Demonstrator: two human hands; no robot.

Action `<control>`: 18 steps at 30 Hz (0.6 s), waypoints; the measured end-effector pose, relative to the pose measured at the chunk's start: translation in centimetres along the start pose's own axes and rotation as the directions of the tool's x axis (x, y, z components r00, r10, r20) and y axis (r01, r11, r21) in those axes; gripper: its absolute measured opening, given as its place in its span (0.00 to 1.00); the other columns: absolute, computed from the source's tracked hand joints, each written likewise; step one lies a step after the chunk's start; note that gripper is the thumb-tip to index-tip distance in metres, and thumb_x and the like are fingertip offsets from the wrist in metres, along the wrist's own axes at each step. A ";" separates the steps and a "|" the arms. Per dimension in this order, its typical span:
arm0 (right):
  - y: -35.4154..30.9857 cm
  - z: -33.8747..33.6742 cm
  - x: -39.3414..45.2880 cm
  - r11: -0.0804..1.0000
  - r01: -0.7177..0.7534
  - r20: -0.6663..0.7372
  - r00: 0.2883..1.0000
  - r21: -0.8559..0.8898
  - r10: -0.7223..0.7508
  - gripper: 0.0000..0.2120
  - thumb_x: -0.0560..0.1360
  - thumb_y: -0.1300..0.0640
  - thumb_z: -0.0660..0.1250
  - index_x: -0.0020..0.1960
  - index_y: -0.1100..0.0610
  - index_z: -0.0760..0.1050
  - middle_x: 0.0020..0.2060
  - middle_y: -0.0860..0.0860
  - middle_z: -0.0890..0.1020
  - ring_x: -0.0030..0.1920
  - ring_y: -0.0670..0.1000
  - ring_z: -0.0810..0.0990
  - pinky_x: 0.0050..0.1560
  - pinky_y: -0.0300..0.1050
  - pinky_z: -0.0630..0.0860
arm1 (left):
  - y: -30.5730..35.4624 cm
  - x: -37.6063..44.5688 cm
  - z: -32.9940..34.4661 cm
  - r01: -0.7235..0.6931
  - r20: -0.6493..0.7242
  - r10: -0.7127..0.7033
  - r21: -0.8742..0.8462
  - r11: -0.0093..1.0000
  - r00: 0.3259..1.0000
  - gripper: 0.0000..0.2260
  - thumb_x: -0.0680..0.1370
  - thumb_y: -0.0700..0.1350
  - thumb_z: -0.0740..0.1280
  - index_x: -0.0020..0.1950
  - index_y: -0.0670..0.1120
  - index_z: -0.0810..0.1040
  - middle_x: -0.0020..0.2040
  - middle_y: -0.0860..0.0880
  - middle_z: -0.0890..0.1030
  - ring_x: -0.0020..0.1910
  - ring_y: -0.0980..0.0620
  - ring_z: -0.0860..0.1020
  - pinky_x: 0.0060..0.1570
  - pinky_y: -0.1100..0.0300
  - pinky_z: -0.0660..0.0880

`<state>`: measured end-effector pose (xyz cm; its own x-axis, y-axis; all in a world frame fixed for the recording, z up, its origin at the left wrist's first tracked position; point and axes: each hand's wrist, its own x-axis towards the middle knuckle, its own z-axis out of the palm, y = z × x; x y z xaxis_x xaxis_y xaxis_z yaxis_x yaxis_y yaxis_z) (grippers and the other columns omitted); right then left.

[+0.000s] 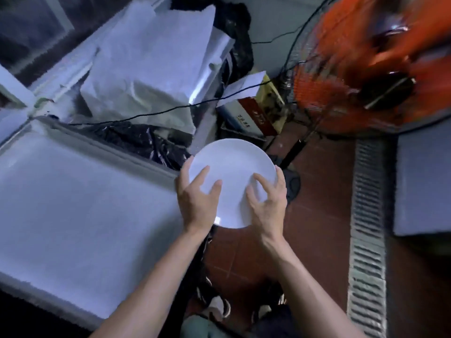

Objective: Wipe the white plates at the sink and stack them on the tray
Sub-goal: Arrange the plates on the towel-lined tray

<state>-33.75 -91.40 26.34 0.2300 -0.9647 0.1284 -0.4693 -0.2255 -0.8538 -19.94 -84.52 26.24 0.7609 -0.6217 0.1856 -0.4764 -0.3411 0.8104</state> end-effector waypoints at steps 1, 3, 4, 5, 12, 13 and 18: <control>1.1 -1.6 0.0 0.999 -0.036 -0.033 0.999 -0.003 0.035 0.13 0.76 0.60 0.73 0.60 0.53 0.82 0.77 0.56 0.64 0.75 0.49 0.61 0.72 0.46 0.60 | 1.1 -0.6 1.5 -0.020 0.037 0.020 -0.006 1.000 0.999 0.18 0.73 0.42 0.77 0.62 0.40 0.83 0.74 0.44 0.71 0.71 0.41 0.70 0.67 0.43 0.71; 3.6 -4.9 -0.1 0.997 -0.077 -0.105 0.992 -0.020 0.074 0.13 0.76 0.59 0.73 0.60 0.51 0.82 0.77 0.54 0.64 0.75 0.52 0.63 0.71 0.41 0.60 | 3.4 -2.1 4.6 -0.060 0.117 0.061 -0.014 0.998 0.991 0.18 0.74 0.42 0.77 0.62 0.40 0.83 0.75 0.44 0.71 0.71 0.41 0.70 0.66 0.42 0.73; 4.8 -6.7 -0.2 0.996 -0.090 -0.143 0.986 -0.023 0.085 0.13 0.75 0.59 0.73 0.59 0.51 0.82 0.77 0.53 0.64 0.74 0.51 0.63 0.70 0.35 0.59 | 4.6 -3.0 6.1 -0.086 0.151 0.087 -0.011 0.996 0.985 0.18 0.74 0.43 0.77 0.62 0.40 0.83 0.75 0.44 0.71 0.70 0.40 0.70 0.65 0.42 0.73; 6.0 -8.5 -0.3 0.995 -0.100 -0.186 0.978 -0.022 0.094 0.13 0.75 0.58 0.72 0.59 0.50 0.82 0.76 0.51 0.64 0.73 0.48 0.63 0.68 0.30 0.59 | 5.8 -4.0 7.6 -0.112 0.179 0.112 -0.011 0.994 0.977 0.17 0.74 0.43 0.77 0.61 0.40 0.83 0.74 0.43 0.71 0.70 0.40 0.71 0.65 0.42 0.73; 13.6 -22.4 -2.3 0.982 -0.183 -0.353 0.916 0.051 0.190 0.17 0.75 0.57 0.70 0.59 0.39 0.77 0.75 0.45 0.64 0.72 0.52 0.68 0.72 0.42 0.67 | 16.1 -12.9 17.3 -0.199 0.279 0.236 -0.155 0.968 0.931 0.23 0.72 0.42 0.75 0.61 0.63 0.74 0.73 0.44 0.71 0.68 0.39 0.73 0.63 0.43 0.75; 14.9 -24.4 -2.7 0.980 -0.197 -0.387 0.902 0.030 0.193 0.14 0.75 0.57 0.70 0.59 0.45 0.80 0.74 0.43 0.64 0.71 0.48 0.66 0.71 0.31 0.61 | 17.7 -14.4 18.6 -0.178 0.288 0.230 -0.195 0.964 0.930 0.28 0.72 0.42 0.75 0.60 0.68 0.68 0.72 0.46 0.71 0.68 0.39 0.74 0.63 0.43 0.75; 20.5 -34.5 -4.7 0.950 -0.308 -0.440 0.847 0.047 0.297 0.15 0.77 0.58 0.71 0.63 0.57 0.81 0.77 0.48 0.63 0.75 0.48 0.62 0.74 0.36 0.59 | 23.7 -21.6 25.8 -0.219 0.409 0.284 -0.200 0.955 0.867 0.22 0.73 0.44 0.76 0.66 0.55 0.78 0.74 0.55 0.69 0.73 0.49 0.67 0.66 0.67 0.63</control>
<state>-73.85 -96.23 25.61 -0.3198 -0.9443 0.0777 -0.4769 0.0895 -0.8744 -58.99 -97.39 27.09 0.3442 -0.9245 0.1640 -0.5337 -0.0490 0.8443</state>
